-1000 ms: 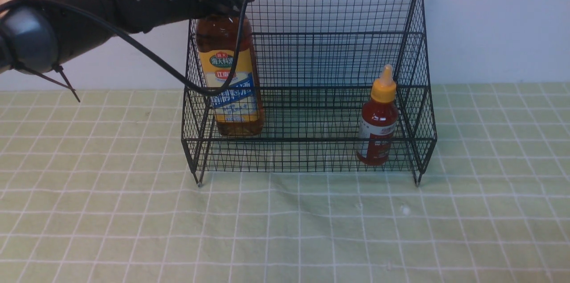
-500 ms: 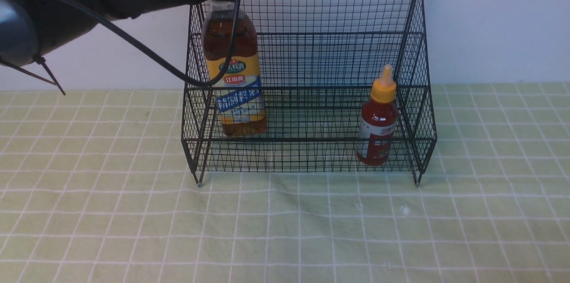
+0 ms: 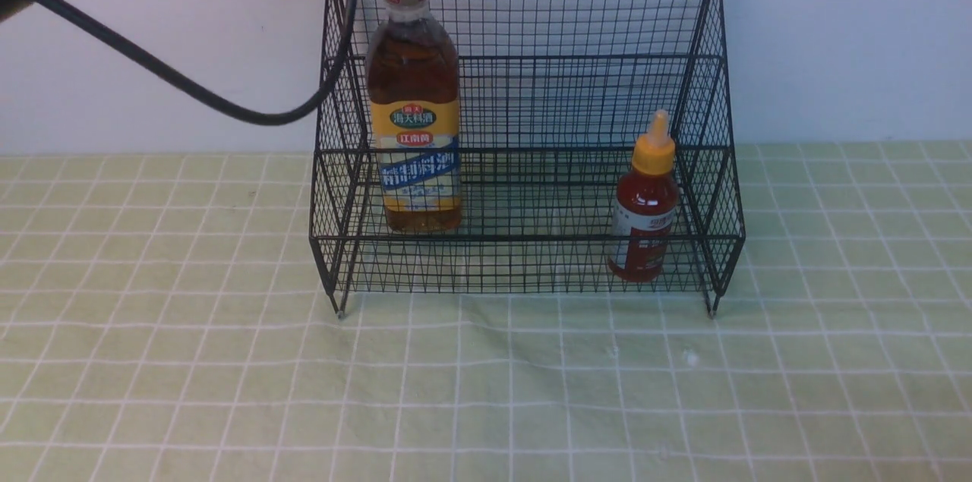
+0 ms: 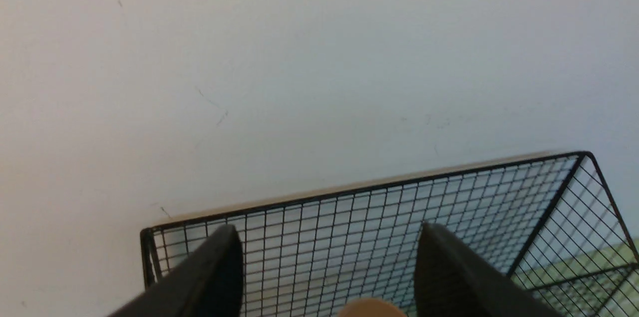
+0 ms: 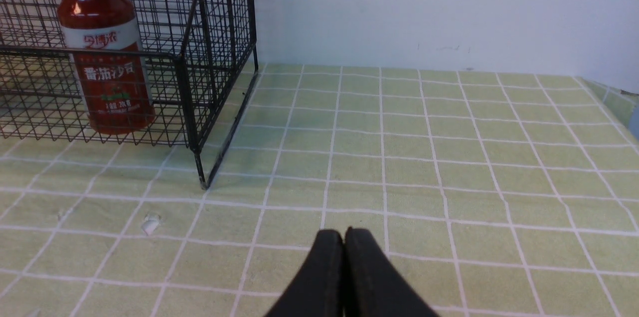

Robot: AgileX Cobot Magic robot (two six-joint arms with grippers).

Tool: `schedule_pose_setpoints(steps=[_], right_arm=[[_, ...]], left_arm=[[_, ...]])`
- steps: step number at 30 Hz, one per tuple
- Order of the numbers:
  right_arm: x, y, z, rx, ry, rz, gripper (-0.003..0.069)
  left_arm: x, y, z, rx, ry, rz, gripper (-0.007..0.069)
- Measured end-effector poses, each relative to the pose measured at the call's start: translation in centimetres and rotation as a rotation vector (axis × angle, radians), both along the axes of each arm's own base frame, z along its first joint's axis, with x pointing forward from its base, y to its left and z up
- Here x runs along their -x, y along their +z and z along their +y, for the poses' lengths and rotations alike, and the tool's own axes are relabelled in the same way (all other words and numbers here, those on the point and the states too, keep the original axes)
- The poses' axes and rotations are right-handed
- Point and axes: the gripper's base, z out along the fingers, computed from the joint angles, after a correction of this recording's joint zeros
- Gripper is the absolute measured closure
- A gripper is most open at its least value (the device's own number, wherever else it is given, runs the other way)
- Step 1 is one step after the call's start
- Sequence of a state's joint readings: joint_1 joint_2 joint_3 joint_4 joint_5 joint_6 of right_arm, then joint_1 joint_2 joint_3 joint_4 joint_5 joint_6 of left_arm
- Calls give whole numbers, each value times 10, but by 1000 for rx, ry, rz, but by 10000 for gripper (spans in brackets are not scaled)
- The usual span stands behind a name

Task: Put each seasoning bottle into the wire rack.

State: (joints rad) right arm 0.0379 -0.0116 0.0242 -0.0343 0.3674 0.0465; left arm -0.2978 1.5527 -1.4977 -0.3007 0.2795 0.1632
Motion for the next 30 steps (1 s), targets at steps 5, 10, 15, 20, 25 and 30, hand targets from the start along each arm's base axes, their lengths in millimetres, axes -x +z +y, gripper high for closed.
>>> schedule_pose_setpoints(steps=[5,10,15,20,25,30], right_arm=[[0,0,0,0,0,0,673],[0,0,0,1,0,0,673],[0,0,0,1,0,0,673],[0,0,0,1,0,0,673],[0,0,0,1,0,0,673],[0,0,0,1,0,0,673]], left_arm=[[32,11,4,-50,-69,130,370],[74,18,11,-137,-157,296,585],[120,31,21,-197,-225,393,631],[169,36,35,-197,-235,369,631],[221,21,49,-159,-253,344,631],[248,17,56,-157,-257,317,631]])
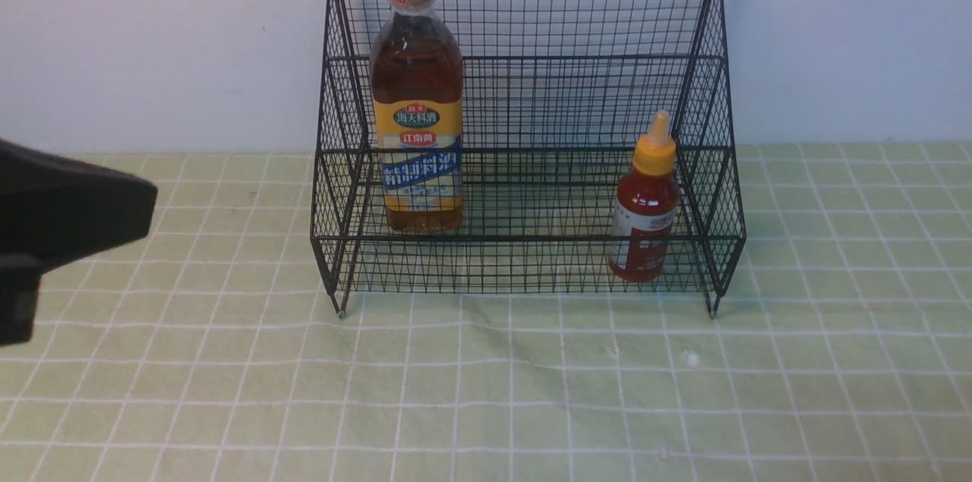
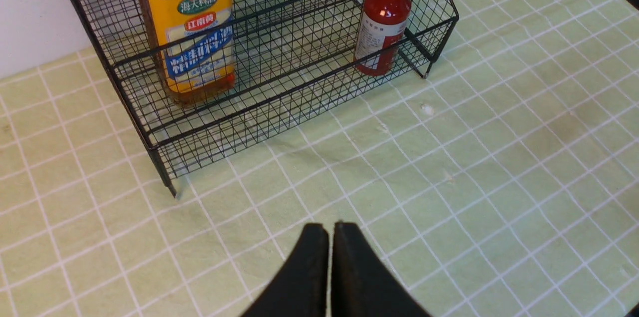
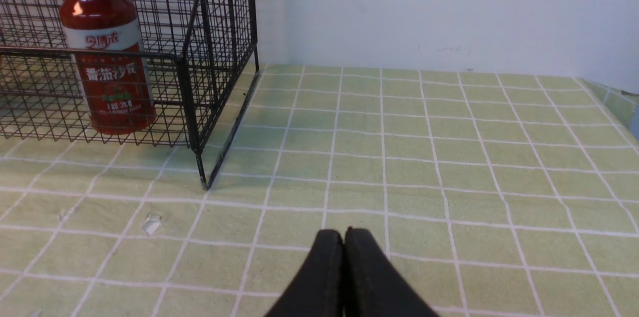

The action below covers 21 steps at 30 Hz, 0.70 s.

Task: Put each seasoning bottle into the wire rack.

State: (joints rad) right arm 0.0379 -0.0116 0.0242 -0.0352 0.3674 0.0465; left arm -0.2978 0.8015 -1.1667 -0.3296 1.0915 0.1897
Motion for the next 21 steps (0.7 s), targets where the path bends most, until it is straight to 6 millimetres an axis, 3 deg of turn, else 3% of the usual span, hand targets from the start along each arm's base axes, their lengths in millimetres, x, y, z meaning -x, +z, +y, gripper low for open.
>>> schedule_pose_setpoints(steps=[7,14,17,21], right_arm=[[0,0,0,0,0,0,673],[0,0,0,0,0,0,673],[0,0,0,0,0,0,673],[0,0,0,0,0,0,673]], left_arm=[[29,10,9,18,-3,-115,631],[68,27,31,46,87,-409,631],[78,13,40,32,145,-482,631],[84,-38,52,37,286,-536,631]])
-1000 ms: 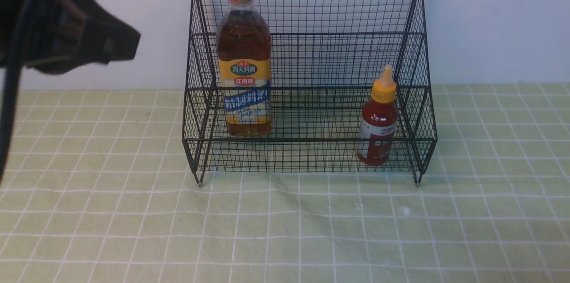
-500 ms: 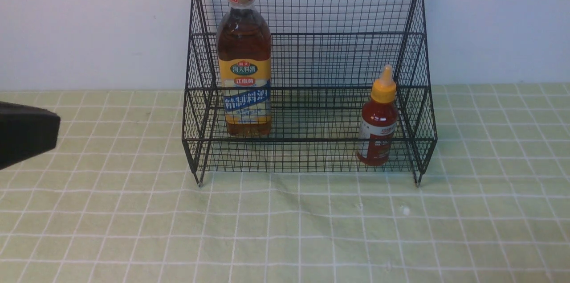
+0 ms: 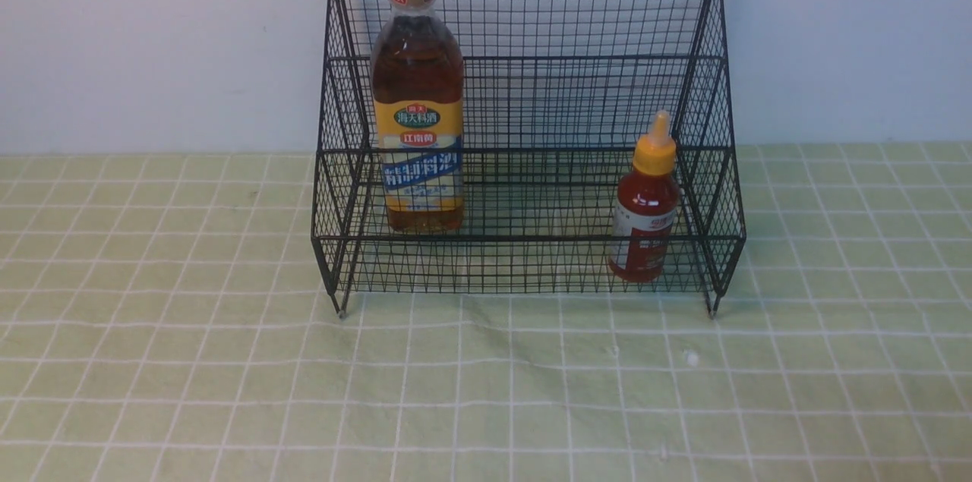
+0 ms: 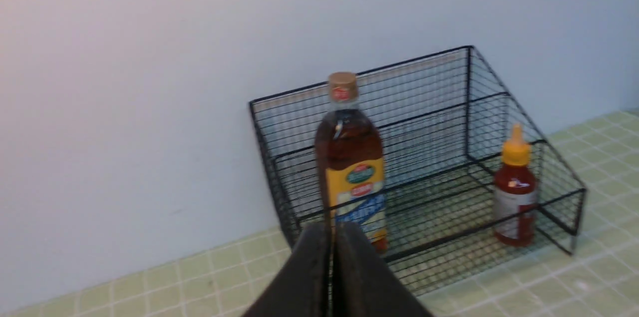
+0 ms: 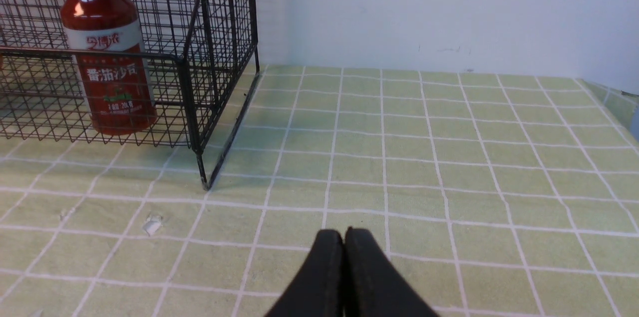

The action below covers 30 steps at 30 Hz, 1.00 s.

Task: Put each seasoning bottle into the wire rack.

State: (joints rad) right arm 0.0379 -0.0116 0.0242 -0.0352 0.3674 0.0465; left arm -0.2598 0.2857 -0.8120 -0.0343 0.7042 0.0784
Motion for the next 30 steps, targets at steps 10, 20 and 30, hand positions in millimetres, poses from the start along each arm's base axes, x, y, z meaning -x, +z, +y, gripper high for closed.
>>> schedule_pose_setpoints(steps=[10,20,30], right_arm=[[0,0,0,0,0,2,673],[0,0,0,-2,0,2,673],[0,0,0,-3,0,2,673]], left_arm=[[-22,-161,6,6,194,52,631],[-30,-223,3,17,198,226,631],[-30,-223,3,19,197,226,631]])
